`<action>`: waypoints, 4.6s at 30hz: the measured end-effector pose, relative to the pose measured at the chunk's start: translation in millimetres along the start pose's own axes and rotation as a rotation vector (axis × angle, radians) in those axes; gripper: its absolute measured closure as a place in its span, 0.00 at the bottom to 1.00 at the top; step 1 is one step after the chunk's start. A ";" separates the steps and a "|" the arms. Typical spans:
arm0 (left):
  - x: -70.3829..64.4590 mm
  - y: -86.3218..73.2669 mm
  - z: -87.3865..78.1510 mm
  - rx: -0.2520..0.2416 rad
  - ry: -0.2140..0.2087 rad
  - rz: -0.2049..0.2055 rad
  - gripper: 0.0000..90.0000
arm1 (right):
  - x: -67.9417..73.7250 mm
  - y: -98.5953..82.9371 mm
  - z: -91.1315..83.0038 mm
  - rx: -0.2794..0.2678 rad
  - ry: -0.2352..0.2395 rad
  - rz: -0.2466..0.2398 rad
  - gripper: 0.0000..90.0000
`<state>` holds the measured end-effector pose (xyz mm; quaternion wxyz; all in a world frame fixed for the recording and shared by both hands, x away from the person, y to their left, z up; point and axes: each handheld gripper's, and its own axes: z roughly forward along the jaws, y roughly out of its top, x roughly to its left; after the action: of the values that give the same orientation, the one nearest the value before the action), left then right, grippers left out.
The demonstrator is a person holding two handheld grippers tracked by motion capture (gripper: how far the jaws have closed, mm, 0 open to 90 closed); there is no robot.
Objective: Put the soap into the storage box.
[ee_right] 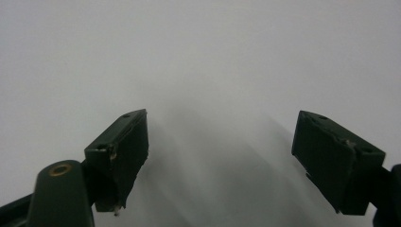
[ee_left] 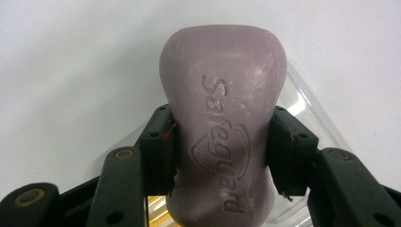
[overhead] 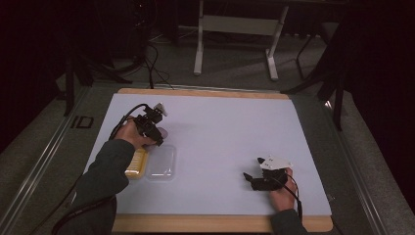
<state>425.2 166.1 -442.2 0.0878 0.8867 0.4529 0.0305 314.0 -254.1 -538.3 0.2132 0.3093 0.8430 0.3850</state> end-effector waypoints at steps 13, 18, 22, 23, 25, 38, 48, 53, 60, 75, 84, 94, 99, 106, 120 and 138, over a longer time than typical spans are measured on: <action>3.8 -10.1 -1.2 0.009 0.003 -0.017 0.55 | 0.1 0.0 0.0 0.000 -0.001 -0.001 0.21; 7.0 -15.6 -0.4 0.008 0.003 -0.029 0.55 | 0.2 0.0 -0.2 -0.001 -0.002 -0.001 0.21; 9.0 -19.1 0.8 0.007 0.001 -0.038 0.55 | 0.6 0.0 -0.1 -0.001 -0.003 -0.001 0.21; 9.6 -20.0 1.1 0.008 0.000 -0.040 0.55 | 0.6 0.0 -0.2 -0.002 -0.003 0.000 0.21; 10.2 -20.8 1.4 0.008 -0.001 -0.043 0.55 | 0.6 0.0 -0.2 -0.002 -0.003 0.000 0.21; 12.1 -31.9 1.8 -0.019 -0.032 -0.076 0.55 | 0.7 0.0 -0.2 -0.002 -0.003 -0.002 0.21; 12.0 -41.1 0.1 -0.030 -0.025 -0.103 0.55 | 1.0 0.0 -0.2 -0.001 -0.005 -0.007 0.21; 13.9 -45.7 3.2 -0.026 -0.014 -0.122 0.55 | 1.2 0.0 -0.2 0.000 -0.005 -0.008 0.21; 18.2 -53.1 4.6 -0.035 -0.026 -0.154 0.55 | 1.5 0.0 -0.1 0.000 -0.009 -0.013 0.21; 30.5 -73.3 10.3 -0.036 -0.034 -0.233 0.55 | 2.8 -0.1 -0.3 -0.001 -0.018 -0.023 0.21; 28.8 -80.9 15.6 -0.022 -0.020 -0.248 0.55 | 3.0 0.0 -0.3 -0.001 -0.018 -0.025 0.21; 25.6 -84.1 19.6 -0.013 -0.013 -0.256 0.55 | 3.3 0.0 -0.2 0.000 -0.019 -0.025 0.21; 25.6 -86.0 23.7 -0.006 -0.008 -0.263 0.55 | 3.5 0.1 -0.2 0.001 -0.019 -0.026 0.21; 27.0 -87.3 26.1 -0.008 -0.004 -0.283 0.55 | 3.6 0.1 0.0 0.001 -0.019 -0.025 0.21; 32.1 -92.4 29.2 -0.017 -0.023 -0.312 0.54 | 3.9 0.2 0.3 0.003 -0.021 -0.027 0.21; 33.6 -90.8 14.5 -0.044 -0.027 -0.274 0.41 | 3.9 0.2 0.3 0.004 -0.021 -0.028 0.21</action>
<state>374.4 243.6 -474.0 0.1167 0.8148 0.5677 0.0161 311.5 -251.1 -538.8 0.2268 0.3020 0.8458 0.3769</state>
